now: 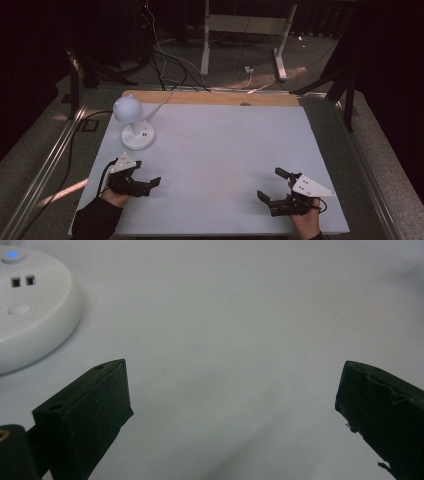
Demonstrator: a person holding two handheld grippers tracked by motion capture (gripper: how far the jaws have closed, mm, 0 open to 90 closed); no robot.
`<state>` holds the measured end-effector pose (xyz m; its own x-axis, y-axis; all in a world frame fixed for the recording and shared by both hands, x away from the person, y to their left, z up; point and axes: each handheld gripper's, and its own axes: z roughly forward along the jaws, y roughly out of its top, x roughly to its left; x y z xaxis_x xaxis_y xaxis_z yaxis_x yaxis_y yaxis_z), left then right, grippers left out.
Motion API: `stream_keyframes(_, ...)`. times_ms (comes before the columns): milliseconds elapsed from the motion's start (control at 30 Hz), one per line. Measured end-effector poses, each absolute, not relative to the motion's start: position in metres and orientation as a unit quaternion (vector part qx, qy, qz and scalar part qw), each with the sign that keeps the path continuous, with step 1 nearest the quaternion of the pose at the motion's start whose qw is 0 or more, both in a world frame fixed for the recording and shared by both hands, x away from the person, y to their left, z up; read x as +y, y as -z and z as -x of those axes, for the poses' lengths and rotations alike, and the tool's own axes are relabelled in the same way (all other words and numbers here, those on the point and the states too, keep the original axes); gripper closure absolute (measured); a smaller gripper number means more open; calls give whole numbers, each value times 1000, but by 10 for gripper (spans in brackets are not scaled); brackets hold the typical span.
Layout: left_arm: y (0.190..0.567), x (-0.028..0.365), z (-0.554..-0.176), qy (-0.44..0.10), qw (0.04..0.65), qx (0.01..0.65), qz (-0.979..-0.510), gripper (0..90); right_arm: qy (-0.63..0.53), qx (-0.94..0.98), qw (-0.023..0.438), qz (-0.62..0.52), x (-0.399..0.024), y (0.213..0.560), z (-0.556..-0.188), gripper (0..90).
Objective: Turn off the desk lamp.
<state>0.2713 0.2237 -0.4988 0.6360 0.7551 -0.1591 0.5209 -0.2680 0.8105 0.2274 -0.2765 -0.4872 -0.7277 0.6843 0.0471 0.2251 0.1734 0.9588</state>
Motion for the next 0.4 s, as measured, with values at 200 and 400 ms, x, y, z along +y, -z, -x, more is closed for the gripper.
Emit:
stream_keyframes(200, 504, 223, -258, -127, 464, 389, -786, 20, -564, 739, 202, -308, -277, 488, -227, 0)
stream_keyframes(400, 506, 222, -257, -121, 471, 381, -786, 20, -562, 741, 200, -308, -276, 488, -228, 0)
